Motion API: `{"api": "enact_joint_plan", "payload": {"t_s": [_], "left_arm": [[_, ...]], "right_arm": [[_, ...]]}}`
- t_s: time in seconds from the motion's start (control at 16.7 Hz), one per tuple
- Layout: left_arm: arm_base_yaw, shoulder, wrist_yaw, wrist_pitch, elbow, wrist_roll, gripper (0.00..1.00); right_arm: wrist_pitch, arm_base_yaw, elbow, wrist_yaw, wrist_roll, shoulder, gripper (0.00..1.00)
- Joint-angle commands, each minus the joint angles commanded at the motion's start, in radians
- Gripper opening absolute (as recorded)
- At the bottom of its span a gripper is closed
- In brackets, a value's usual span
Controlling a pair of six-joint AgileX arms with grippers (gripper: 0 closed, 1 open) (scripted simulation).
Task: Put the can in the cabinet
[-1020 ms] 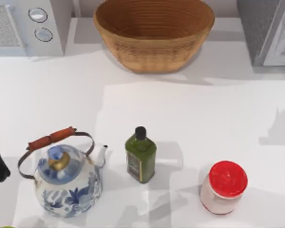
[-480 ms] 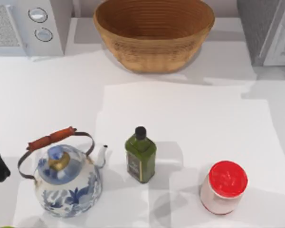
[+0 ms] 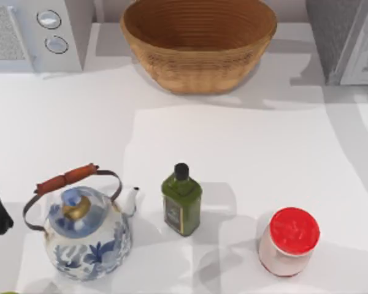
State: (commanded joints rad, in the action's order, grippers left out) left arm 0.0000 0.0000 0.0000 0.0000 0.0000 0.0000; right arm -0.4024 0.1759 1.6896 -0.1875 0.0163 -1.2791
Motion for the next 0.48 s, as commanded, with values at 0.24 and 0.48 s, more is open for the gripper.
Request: {"api": "enact_joint_plan", "payload": {"t_s": [0.24,0.48], "left_arm": [[0.0,0.0,0.0,0.0,0.0,0.0,1.0],[0.0,0.0,0.0,0.0,0.0,0.0,1.0]], "right_arm": [[-0.018,0.008,0.057,-0.009,0.001,-0.05,0.0],[-0.017,0.004,0.052,-0.008,0.003,-0.048,0.0]]}}
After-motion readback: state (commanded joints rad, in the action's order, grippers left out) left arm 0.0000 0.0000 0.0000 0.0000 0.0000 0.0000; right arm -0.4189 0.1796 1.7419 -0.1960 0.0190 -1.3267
